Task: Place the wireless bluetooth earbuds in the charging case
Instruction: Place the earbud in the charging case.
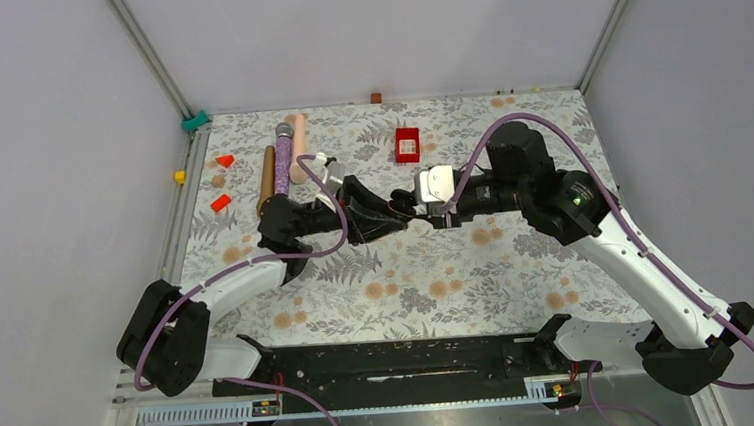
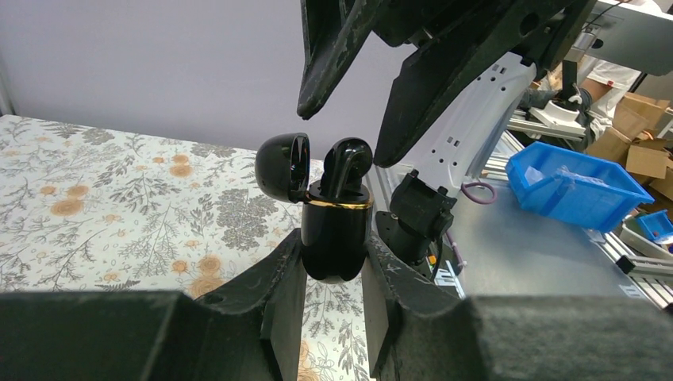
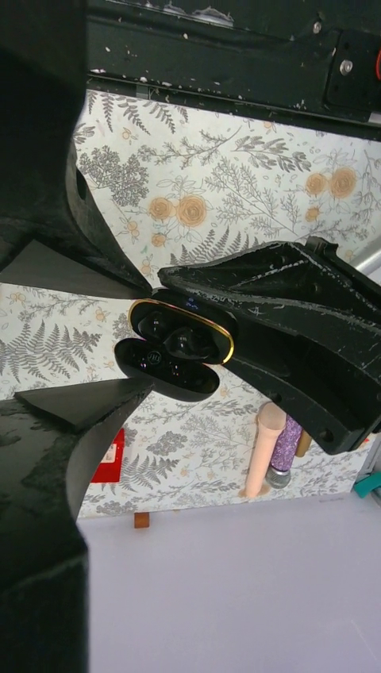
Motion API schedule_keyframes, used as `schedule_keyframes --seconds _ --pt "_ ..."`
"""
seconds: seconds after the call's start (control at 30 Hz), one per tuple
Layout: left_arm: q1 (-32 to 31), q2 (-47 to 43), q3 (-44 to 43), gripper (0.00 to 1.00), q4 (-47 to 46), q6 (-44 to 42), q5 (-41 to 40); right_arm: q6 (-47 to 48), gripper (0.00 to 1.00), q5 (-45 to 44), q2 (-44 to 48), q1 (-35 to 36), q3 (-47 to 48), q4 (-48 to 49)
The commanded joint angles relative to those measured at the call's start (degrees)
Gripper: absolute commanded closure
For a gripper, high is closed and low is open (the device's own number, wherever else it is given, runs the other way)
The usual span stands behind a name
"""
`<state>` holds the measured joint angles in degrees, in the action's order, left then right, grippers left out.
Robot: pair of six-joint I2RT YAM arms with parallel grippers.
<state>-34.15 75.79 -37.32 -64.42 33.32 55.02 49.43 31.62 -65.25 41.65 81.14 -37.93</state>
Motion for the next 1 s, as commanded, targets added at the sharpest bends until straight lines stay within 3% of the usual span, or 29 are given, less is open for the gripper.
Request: schedule_keyframes --seconds 0.0,0.97 --pt "-0.5 -0.5 -0.4 1.0 -4.3 0.0 2.4 2.9 0.52 3.4 0.9 0.4 0.6 -1.7" --pt "-2.2 0.2 -0.4 0.98 -3.0 -2.8 4.8 -4.0 0.62 7.7 -0.2 0.3 1.3 0.3"
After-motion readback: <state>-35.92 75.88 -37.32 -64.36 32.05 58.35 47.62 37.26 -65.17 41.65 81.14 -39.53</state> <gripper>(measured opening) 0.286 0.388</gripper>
